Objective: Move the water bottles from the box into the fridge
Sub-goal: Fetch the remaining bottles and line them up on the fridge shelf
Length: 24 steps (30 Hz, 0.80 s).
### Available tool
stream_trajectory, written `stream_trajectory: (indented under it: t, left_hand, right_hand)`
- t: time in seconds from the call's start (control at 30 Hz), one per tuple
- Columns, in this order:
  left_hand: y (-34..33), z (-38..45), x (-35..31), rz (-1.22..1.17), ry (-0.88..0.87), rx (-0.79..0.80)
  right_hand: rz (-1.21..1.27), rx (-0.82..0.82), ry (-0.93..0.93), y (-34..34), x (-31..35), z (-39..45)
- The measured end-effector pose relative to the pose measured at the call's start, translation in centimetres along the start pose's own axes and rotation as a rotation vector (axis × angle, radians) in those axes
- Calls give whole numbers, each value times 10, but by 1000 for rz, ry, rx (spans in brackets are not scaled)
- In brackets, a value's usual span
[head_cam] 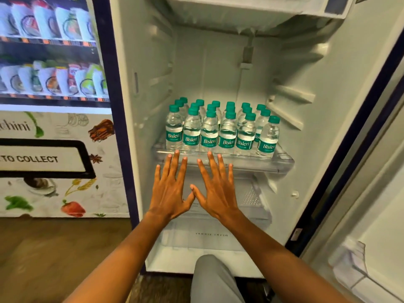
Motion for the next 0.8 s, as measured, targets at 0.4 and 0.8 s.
stream_trajectory:
  t: [0.4, 0.8]
  left_hand:
    - [-46, -108, 12, -36, 129, 100]
    - [-45, -250, 68, 100, 363, 346]
  right_hand:
    - [143, 215, -45, -81, 35, -81]
    - [231, 507, -17, -149, 106, -149]
Point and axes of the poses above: each hand's wrist, its own z-axis towards the middle knuckle, its own y-axis out of the back of the hand, x = y × z, the point moved 2 cm from there along z, towards the middle knuckle, and after that the axes turned 7 degrees about z, right-handed, at the moved point
